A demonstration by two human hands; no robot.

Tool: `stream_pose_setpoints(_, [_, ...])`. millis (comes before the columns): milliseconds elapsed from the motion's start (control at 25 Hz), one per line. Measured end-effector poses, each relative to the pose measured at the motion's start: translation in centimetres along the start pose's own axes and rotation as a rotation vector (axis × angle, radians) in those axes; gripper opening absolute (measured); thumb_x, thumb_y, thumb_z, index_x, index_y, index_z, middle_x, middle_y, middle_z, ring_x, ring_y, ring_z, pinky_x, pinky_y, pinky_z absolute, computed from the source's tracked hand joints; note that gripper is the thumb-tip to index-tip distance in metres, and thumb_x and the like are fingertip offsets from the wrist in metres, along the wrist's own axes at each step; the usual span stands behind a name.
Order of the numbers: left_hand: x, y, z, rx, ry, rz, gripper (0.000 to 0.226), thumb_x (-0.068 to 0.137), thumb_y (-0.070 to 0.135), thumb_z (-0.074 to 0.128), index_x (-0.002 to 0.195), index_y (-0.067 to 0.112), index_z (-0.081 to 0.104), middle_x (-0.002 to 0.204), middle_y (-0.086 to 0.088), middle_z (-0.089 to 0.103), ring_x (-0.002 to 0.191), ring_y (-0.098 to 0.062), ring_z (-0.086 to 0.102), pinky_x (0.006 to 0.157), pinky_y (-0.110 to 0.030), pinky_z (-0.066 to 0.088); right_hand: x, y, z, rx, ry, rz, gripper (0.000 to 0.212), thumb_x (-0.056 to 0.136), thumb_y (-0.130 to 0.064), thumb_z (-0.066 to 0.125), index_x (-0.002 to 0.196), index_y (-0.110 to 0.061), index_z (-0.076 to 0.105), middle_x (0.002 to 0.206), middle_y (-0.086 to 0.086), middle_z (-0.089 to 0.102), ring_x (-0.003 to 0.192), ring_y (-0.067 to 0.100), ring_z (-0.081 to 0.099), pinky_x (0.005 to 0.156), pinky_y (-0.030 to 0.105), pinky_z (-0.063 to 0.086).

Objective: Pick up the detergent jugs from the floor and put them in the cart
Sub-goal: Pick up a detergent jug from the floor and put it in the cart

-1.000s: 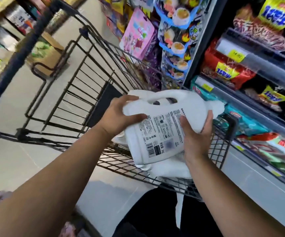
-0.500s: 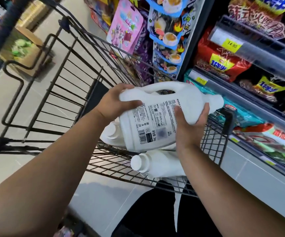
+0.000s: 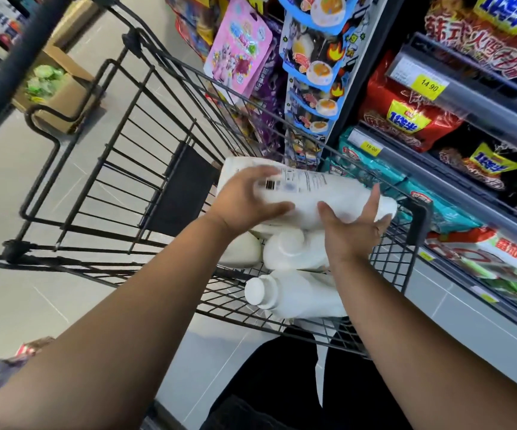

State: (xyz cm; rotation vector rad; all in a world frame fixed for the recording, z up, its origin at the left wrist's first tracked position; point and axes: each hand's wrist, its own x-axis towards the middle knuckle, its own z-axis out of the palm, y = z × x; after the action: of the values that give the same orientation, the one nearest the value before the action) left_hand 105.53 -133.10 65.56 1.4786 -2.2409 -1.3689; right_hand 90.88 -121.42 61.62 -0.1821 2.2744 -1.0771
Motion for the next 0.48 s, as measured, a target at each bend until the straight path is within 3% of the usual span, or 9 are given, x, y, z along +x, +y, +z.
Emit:
stream_pose_setpoints(80, [-0.8,-0.4,1.2,0.156,-0.015,0.107,0.069,0.066,0.048,0.083,0.126,0.022,0.059,0.129,0.004,0.055,0.124,-0.013,0.047,0.111,-0.031,0.034,0.4,0.8,-0.6,-0.105,-0.026,-0.078,0.093,0.071,-0.053,0.077,0.146,-0.053,0.021,0.163,0.003,-0.002,0.147,0.035,0.011,0.112,0.052,0.030])
stream_pose_setpoints(160, [-1.2,-1.1,2.0,0.195,0.026,0.136,0.070,0.064,0.045,0.085,0.123,0.018,0.060,0.127,-0.002,0.057,0.123,-0.023,0.050,0.107,-0.038,0.039,0.2,1.6,-1.1,-0.142,-0.069,-0.215,0.092,0.071,-0.054,0.077,0.146,-0.050,0.025,0.163,0.001,0.003,0.148,0.030,0.012,0.116,0.050,0.025])
stream_pose_setpoints(480, [-2.8,0.9,2.0,0.190,0.086,0.182,0.072,0.067,0.038,0.085,0.130,0.022,0.055,0.133,-0.003,0.055,0.125,-0.022,0.049,0.108,-0.034,0.038,-0.7,1.0,-3.9,-0.105,-0.119,-0.333,0.088,0.072,-0.050,0.078,0.146,-0.046,0.030,0.160,0.000,0.011,0.146,0.017,0.017,0.116,0.034,0.025])
